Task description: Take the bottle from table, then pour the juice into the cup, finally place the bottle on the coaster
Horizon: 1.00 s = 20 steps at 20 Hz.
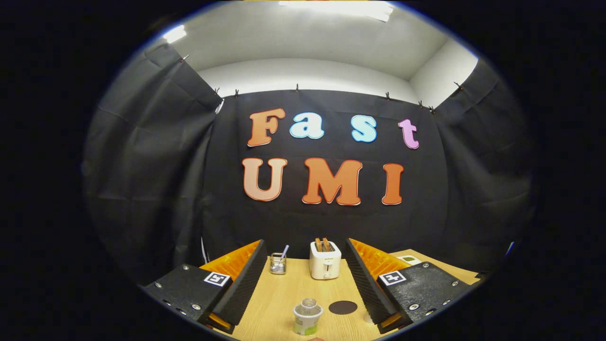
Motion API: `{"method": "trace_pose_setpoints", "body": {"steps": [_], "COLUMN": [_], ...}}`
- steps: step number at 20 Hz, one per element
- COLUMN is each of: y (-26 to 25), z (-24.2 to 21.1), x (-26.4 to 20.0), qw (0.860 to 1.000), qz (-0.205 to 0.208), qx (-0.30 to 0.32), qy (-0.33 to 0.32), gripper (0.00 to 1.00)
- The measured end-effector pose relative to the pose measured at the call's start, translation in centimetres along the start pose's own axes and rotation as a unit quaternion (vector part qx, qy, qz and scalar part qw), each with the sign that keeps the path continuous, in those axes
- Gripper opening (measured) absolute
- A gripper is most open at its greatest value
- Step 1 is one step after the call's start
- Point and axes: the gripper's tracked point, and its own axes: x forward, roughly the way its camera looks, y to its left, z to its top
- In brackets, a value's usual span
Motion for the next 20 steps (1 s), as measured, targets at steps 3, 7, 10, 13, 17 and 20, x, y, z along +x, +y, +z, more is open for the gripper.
{"method": "trace_pose_setpoints", "body": {"steps": [3, 7, 10, 13, 17, 20], "y": [0.3, 0.5, 0.3, -0.5, -0.5, -0.2], "z": [-1.1, -4.0, -6.2, -9.1, -13.4, -16.3], "x": [0.1, 0.1, 0.0, -0.3, 0.2, 0.9], "qw": [1.000, 0.999, 0.999, 0.998, 0.998, 0.997], "qz": [-0.009, -0.022, -0.034, -0.051, -0.049, -0.042], "qx": [-0.017, -0.021, -0.020, -0.019, -0.015, -0.007], "qy": [0.001, 0.014, 0.015, 0.017, 0.041, 0.059], "gripper": [0.98, 0.98, 0.98, 0.98, 0.98, 0.98]}}
